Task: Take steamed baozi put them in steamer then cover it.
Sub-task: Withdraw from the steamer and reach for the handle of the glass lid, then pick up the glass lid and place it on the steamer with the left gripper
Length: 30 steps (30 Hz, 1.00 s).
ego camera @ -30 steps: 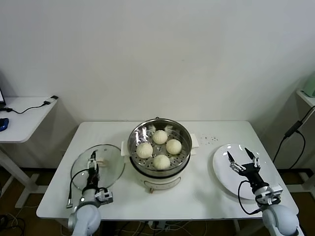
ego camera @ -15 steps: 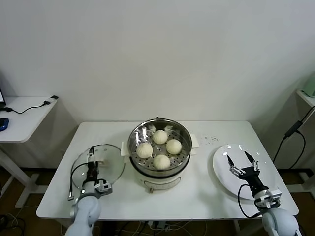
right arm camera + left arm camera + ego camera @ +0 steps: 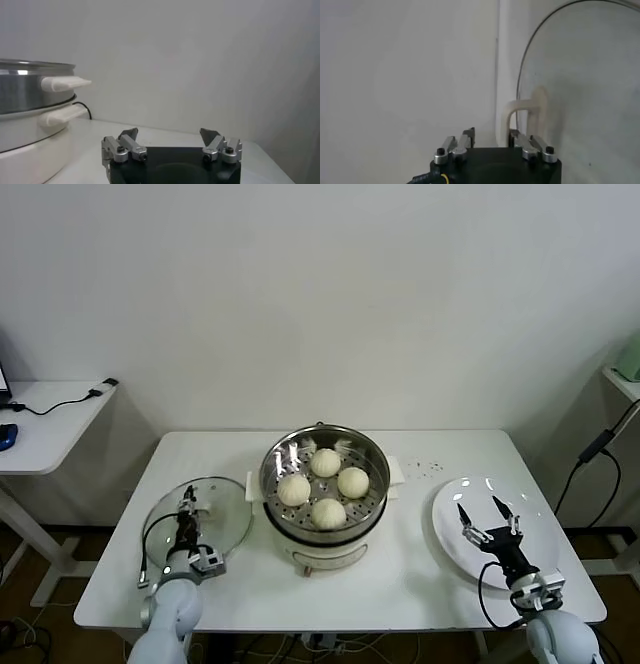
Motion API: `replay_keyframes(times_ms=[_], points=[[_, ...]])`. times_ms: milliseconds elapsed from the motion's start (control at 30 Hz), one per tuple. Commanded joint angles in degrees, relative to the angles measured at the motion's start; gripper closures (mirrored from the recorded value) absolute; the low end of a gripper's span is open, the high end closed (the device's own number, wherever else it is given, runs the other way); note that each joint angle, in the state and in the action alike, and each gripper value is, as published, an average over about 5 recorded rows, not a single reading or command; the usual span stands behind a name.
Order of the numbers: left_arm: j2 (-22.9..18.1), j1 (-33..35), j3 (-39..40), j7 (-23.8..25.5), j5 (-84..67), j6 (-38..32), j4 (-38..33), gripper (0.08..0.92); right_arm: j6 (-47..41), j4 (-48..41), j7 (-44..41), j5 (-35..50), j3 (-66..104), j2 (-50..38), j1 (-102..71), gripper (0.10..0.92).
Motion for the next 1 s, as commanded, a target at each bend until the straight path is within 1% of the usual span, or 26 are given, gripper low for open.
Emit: replay_keyframes(times_ms=[33, 200, 267, 367, 533, 767, 867, 1000], points=[[0.21, -0.29, -0.04, 0.06, -1.28, -1.15, 0.06, 0.598, 0.13, -0.54, -0.08, -0.43, -0.06, 0.46, 0.11, 0.203], [1.08, 0.88, -0.19, 0.22, -1.90, -1.30, -3.24, 0.737, 0.34, -0.86, -0.11, -0.43, -0.03, 0.46, 0.22, 0.203], [1.82, 1.83, -0.36, 0.38, -2.44, -1.04, -5.88, 0.797, 0.42, -1.00, -0.13, -0.39, 0.04, 0.42, 0.30, 0.203], [3.51, 4.02, -0.80, 1.01, -3.11, -0.20, -11.46, 0.847, 0.51, -1.18, -0.15, -0.29, 0.21, 0.41, 0.44, 0.203], [6.91, 9.12, -2.05, 2.78, -3.98, 3.57, -22.37, 0.852, 0.67, -1.73, -0.18, -0.24, 0.49, 0.44, 0.80, 0.203], [12.71, 17.08, -2.93, 5.07, -2.73, 12.60, -37.59, 0.852, 0.76, -2.63, -0.14, -0.30, 0.79, 0.43, 1.74, 0.203], [14.66, 18.84, -2.60, 6.31, -2.38, 15.90, -41.94, 0.852, 0.73, -3.04, -0.11, -0.41, 0.80, 0.29, 2.28, 0.203], [17.43, 18.50, -0.06, 7.70, -3.40, 20.87, -45.15, 0.852, 0.65, -3.60, -0.04, -1.06, 0.45, -0.04, 3.17, 0.203]])
